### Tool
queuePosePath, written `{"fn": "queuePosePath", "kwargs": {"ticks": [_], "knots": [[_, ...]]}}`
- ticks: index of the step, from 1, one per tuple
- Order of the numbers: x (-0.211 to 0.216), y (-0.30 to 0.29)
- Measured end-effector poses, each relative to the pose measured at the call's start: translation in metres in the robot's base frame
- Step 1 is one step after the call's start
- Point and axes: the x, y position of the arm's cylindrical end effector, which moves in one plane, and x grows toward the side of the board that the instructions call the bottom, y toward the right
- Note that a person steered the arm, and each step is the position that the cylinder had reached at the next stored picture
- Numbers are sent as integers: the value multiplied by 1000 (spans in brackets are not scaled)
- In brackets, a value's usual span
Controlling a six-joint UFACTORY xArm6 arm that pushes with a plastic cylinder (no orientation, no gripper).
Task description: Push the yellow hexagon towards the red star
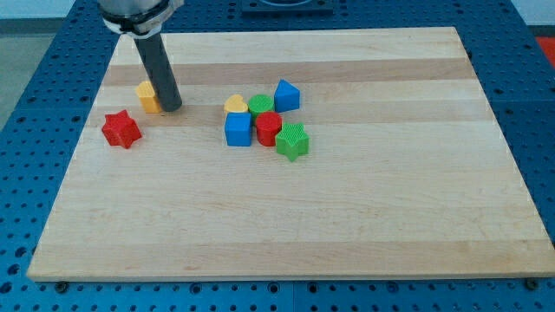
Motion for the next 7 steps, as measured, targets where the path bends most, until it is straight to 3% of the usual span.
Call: {"fn": "queuePosePath", "kwargs": {"ticks": [3,7], "knots": [[-49,-15],[-19,-44]]}}
